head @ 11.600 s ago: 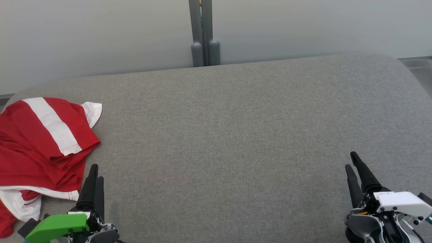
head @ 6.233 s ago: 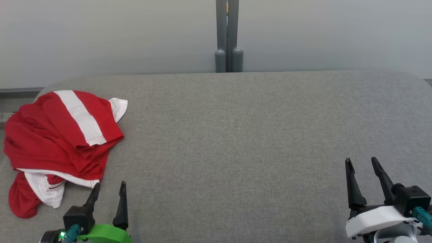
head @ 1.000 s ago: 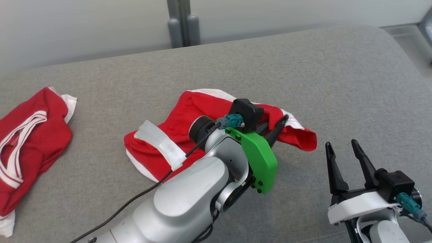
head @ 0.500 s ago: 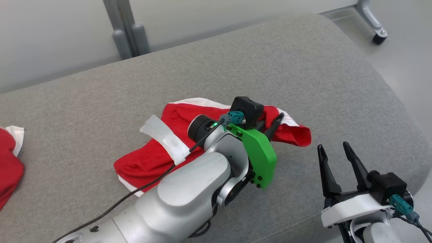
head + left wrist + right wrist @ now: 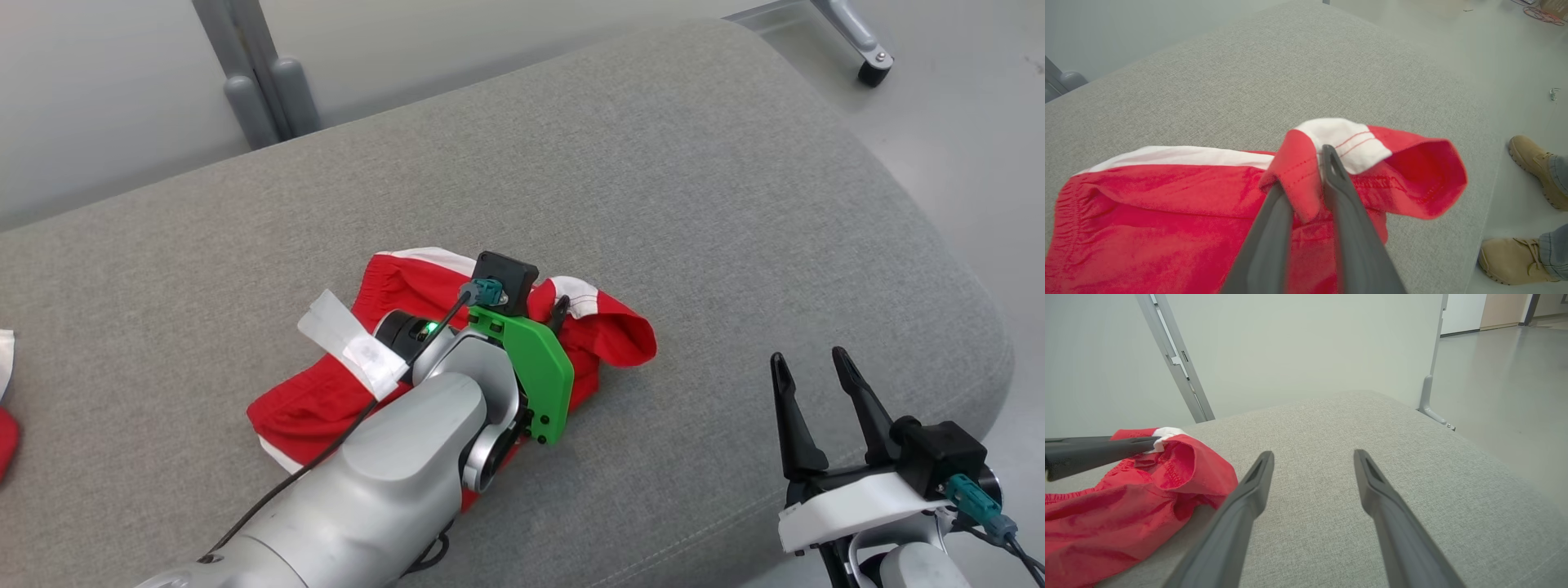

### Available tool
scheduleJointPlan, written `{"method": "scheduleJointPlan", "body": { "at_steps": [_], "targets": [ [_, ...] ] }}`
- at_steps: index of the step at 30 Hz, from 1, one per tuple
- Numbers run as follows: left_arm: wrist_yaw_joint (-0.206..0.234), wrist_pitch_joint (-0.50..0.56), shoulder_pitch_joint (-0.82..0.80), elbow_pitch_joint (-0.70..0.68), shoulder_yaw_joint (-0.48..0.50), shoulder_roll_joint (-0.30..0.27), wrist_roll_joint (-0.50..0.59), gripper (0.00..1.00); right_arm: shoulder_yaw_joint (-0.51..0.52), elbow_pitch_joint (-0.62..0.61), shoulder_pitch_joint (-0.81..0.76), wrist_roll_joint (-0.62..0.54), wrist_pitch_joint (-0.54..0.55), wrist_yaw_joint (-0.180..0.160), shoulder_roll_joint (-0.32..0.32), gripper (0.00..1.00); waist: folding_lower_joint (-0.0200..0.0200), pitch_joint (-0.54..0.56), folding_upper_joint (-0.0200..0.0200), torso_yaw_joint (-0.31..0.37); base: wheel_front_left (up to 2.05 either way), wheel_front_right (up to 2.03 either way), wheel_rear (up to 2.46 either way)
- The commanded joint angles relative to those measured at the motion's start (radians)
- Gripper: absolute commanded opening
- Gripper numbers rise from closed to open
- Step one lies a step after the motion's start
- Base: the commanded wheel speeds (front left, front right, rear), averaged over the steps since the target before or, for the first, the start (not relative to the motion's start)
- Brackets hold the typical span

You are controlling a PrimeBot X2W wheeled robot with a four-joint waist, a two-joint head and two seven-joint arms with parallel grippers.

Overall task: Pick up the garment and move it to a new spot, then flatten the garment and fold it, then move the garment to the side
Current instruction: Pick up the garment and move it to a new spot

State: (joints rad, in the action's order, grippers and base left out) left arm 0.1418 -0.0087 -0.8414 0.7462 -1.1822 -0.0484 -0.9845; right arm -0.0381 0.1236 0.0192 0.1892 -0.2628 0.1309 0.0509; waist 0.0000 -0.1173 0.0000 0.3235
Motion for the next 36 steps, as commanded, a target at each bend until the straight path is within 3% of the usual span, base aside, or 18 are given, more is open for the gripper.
{"method": "scheduleJointPlan", "body": {
  "at_steps": [1, 12, 17, 23, 36],
  "targets": [
    [0.001, -0.001, 0.003, 0.008, -0.004, -0.004, -0.004, 1.00, 0.002, 0.000, -0.011, 0.002, -0.003, 0.000, 0.000, 1.00, 0.0000, 0.002, 0.0000, -0.015, 0.00, 0.00, 0.00],
    [-0.005, -0.099, 0.042, 0.036, 0.003, -0.006, -0.033, 1.00, 0.027, -0.019, -0.009, -0.038, -0.003, 0.000, 0.000, 1.00, 0.0000, 0.037, 0.0000, -0.098, 0.00, 0.00, 0.00],
    [0.002, -0.182, 0.081, 0.019, 0.030, -0.044, -0.038, 1.00, 0.034, -0.047, -0.026, -0.065, -0.003, 0.000, 0.015, 1.00, 0.0000, 0.056, 0.0000, -0.157, 0.00, 0.00, 0.00],
    [0.051, -0.246, 0.162, -0.067, 0.091, -0.145, -0.028, 1.00, 0.059, -0.083, -0.060, -0.087, -0.003, 0.000, 0.036, 1.00, 0.0000, 0.079, 0.0000, -0.245, 0.00, 0.00, 0.00],
    [0.143, -0.256, 0.372, -0.375, 0.249, -0.360, 0.086, 1.00, 0.076, -0.102, -0.102, -0.114, -0.003, 0.000, 0.070, 1.00, 0.0000, 0.097, 0.0000, -0.347, 0.00, 0.00, 0.00]
  ]
}}
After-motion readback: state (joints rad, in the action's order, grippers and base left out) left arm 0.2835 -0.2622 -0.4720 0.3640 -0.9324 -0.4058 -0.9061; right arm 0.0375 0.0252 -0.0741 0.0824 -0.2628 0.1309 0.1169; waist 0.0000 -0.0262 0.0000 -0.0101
